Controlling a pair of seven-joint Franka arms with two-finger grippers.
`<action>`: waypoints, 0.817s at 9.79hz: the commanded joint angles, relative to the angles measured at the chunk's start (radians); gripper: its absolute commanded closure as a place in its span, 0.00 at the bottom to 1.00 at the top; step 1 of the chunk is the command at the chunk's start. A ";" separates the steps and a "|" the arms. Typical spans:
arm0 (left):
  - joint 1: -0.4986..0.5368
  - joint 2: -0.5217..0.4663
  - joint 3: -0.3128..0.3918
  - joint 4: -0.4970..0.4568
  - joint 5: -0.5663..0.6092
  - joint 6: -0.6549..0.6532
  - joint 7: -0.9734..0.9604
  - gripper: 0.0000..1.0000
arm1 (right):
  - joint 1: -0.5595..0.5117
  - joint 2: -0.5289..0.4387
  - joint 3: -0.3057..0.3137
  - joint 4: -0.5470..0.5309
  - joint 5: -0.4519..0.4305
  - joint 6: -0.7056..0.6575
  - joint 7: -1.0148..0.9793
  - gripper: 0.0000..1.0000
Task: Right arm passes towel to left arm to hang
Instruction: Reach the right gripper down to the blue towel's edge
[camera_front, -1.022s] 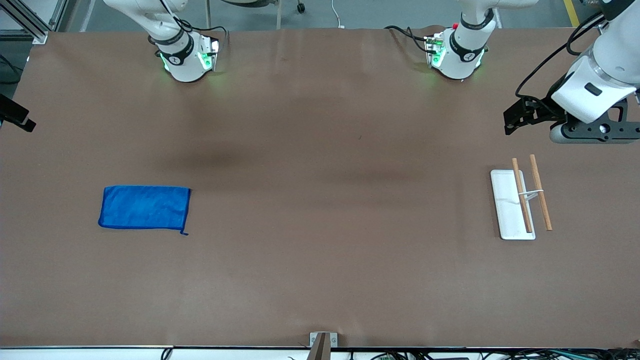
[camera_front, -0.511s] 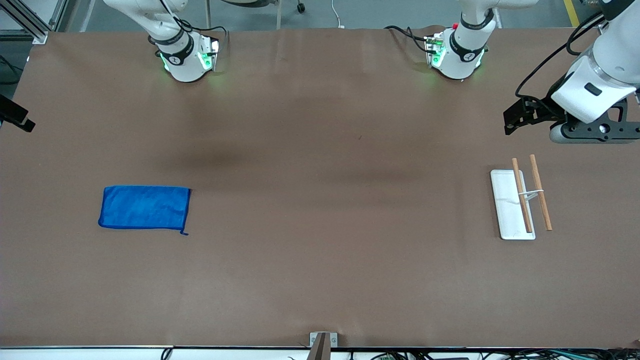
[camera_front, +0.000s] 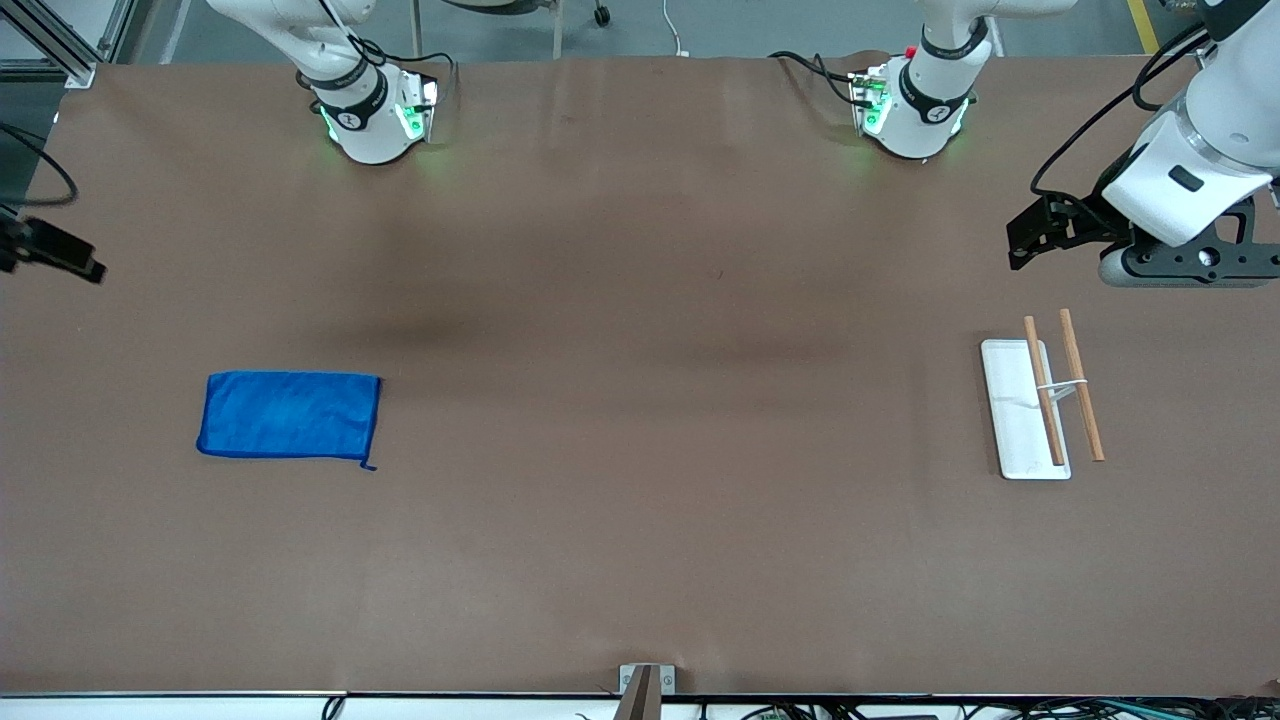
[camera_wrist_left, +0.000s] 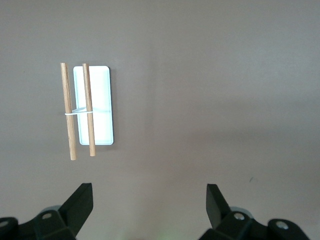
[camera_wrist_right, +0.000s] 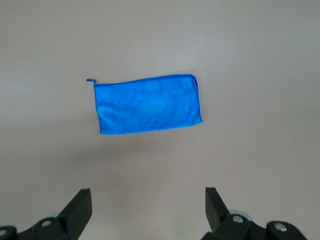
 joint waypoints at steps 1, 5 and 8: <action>-0.007 0.020 0.001 -0.010 0.003 0.002 -0.014 0.00 | -0.006 0.085 0.002 -0.168 -0.009 0.227 -0.046 0.00; -0.007 0.020 -0.001 -0.011 0.004 0.002 -0.015 0.00 | -0.026 0.270 0.001 -0.337 -0.020 0.629 -0.096 0.00; -0.007 0.020 -0.002 -0.011 0.004 0.002 -0.014 0.00 | -0.053 0.419 0.001 -0.417 -0.020 0.962 -0.093 0.00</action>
